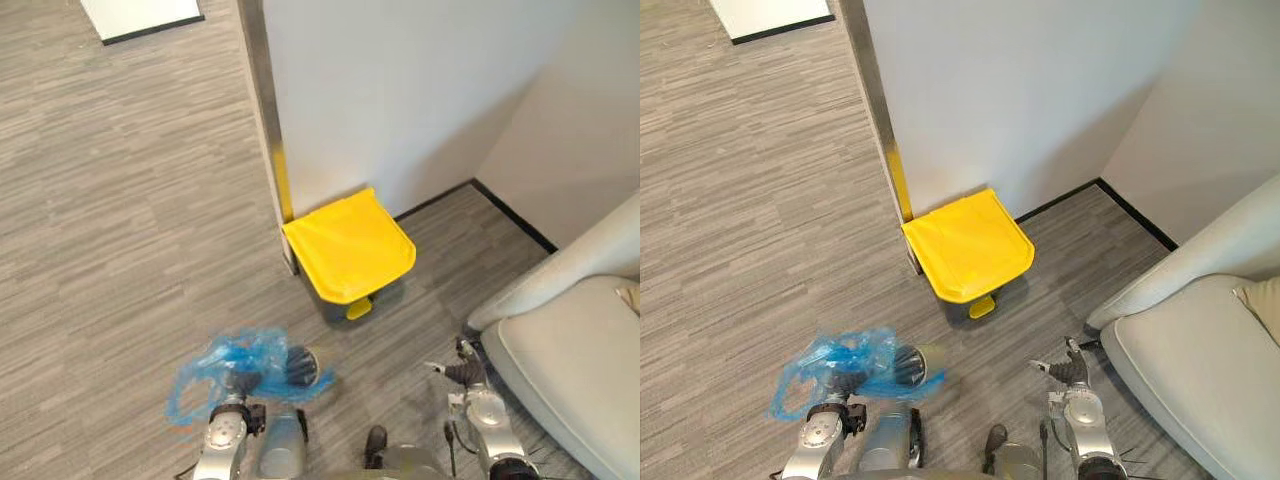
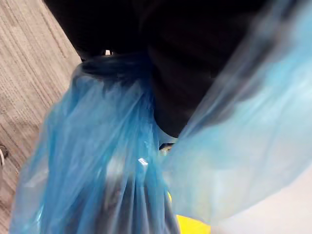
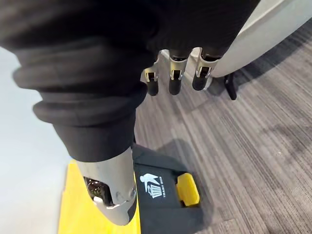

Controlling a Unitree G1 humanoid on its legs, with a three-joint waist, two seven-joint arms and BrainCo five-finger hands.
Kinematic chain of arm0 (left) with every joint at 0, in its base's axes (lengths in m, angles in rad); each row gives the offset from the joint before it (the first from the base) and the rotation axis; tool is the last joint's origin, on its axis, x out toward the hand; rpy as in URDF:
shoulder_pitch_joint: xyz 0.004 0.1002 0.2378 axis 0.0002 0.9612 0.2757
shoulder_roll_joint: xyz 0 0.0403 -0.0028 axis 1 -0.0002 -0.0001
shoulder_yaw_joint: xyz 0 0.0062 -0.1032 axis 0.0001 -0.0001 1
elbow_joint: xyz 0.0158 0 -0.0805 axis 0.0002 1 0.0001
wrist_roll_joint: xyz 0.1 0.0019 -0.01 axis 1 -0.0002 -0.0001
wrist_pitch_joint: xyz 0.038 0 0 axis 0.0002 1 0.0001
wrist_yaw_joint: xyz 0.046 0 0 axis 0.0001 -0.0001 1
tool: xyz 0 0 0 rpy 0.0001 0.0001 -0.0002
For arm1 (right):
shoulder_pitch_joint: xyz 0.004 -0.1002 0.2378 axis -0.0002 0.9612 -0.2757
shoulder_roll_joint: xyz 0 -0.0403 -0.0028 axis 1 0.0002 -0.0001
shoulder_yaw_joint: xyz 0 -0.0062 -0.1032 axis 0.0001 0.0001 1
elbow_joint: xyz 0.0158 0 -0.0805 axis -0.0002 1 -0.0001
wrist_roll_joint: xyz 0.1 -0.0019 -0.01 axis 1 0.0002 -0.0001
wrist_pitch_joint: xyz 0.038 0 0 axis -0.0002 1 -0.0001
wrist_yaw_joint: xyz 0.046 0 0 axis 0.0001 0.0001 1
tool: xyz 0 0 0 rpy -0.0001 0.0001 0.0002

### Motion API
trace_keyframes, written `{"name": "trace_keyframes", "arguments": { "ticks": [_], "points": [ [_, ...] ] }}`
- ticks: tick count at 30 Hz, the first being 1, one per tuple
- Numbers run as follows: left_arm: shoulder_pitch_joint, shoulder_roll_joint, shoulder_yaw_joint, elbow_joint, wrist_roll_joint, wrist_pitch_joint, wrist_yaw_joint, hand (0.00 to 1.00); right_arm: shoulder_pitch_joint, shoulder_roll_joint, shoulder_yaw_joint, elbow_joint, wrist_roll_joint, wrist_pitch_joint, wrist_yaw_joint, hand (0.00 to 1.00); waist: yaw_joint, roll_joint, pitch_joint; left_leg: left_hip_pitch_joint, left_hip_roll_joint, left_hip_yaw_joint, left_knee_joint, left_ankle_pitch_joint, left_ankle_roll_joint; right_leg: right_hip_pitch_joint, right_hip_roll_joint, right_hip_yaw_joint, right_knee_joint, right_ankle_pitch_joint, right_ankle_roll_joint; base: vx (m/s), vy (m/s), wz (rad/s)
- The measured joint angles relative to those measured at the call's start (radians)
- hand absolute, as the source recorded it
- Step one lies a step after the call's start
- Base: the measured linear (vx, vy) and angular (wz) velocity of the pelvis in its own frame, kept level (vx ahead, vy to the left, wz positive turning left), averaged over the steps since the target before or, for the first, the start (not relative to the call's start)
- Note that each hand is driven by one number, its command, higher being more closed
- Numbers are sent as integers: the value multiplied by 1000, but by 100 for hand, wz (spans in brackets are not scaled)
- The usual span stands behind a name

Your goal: Gather rubbish on tea table into small bin, then transfer packed bag to large trash can.

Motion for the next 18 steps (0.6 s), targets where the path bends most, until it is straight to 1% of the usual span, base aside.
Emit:
{"name": "trace_keyframes", "arguments": {
  "ticks": [1, 2, 3, 4, 5, 6, 7, 9, 10, 11, 12, 13, 14, 16, 18],
  "points": [
    [2, 2, 1, -1, -3, -2, 1, 100, 4, 2, -1, 2, 0, 0, 0, 0, 1, -15, -5, 15, -23, 8, -27, 3, 4, 0, -18, 12, -5, -3, 8, 279, 226, -8],
    [6, 2, 1, 0, -3, -2, 1, 100, 10, 3, -9, 2, -1, 0, 0, 0, -1, -27, -9, 28, -48, 22, -51, 5, 9, 2, -43, 21, -11, -13, 26, 243, 167, -15],
    [15, 3, 1, 1, -3, -1, 1, 100, 3, 1, -15, 2, -4, 0, 0, 0, -3, -31, -9, 47, -66, 46, -61, -4, 22, -1, -68, 43, 7, -21, 37, 159, 104, -21],
    [17, 5, 1, 1, -3, -1, 1, 100, 0, 2, -14, 3, -5, 0, 0, 0, -2, -31, -9, 54, -69, 51, -64, -10, 31, -5, -72, 51, 17, -26, 46, 162, 122, -39],
    [20, 13, 2, 6, -3, -1, 1, 100, -6, 4, -9, 4, -9, 0, 1, 0, -1, -37, -5, 72, -75, 70, -70, -28, 43, -22, -83, 70, 71, -46, 73, 102, 79, -37],
    [18, 26, 2, 36, -3, 2, 1, 100, -8, 5, -8, 10, -11, 0, 1, 0, -7, -38, -4, 91, -82, 75, -80, -39, 43, -55, -95, 78, 159, -58, 92, 102, 79, -29],
    [16, 29, 2, 43, -3, 3, 1, 100, -7, 5, -9, 13, -11, 0, 1, 0, -11, -39, -4, 98, -83, 75, -85, -39, 44, -63, -98, 77, 180, -58, 92, 86, 42, -9],
    [17, 49, 2, 46, -3, 4, 2, 100, 5, 5, -8, 26, -11, 0, 1, 0, -22, -49, -5, 124, -88, 73, -107, -38, 45, -90, -106, 76, 254, -58, 92, 86, 5, 7],
    [20, 68, 2, 46, -2, 4, 4, 100, 11, 6, -9, 49, -11, 1, 1, 0, -33, -52, -5, 137, -85, 59, -116, -38, 46, -106, -109, 79, 294, -65, 87, 139, -56, 22],
    [18, 76, 2, 46, -3, 3, 5, 100, 27, 6, -9, 56, -11, 2, 1, 0, -33, -56, -8, 143, -84, 53, -119, -38, 46, -109, -106, 86, 270, -80, 71, 131, -76, 26],
    [18, 83, 5, 46, -3, 3, 7, 100, 33, 6, -10, 58, -10, 2, 1, 0, -33, -60, -10, 144, -85, 53, -116, -38, 45, -112, -105, 88, 244, -79, 67, 127, -115, 29],
    [18, 105, 7, 46, -3, 2, 7, 100, 45, 6, -12, 62, -9, 3, 1, 0, -33, -77, -16, 141, -104, 43, -103, -39, 42, -115, -108, 87, 172, -49, 65, 105, -135, 32],
    [14, 107, 16, 46, -3, 2, 7, 100, 48, -2, -18, 83, -7, 5, 1, 0, -36, -69, -19, 139, -106, 24, -101, -40, 40, -96, -105, 84, 145, -58, 79, 101, -130, 24],
    [17, 91, 26, 43, -3, 1, 7, 100, 47, -8, -18, 91, -6, 12, 2, 0, -33, -52, -28, 134, -96, 10, -105, -41, 38, -80, -96, 74, 103, -51, 69, 65, -85, 7],
    [22, 77, 30, 44, -3, 1, 4, 100, 51, -7, -20, 91, -6, 13, 3, 0, -34, -48, -32, 135, -86, 0, -105, -46, 30, -61, -82, 71, 74, -43, 63, 47, -56, 4]
  ]
}}
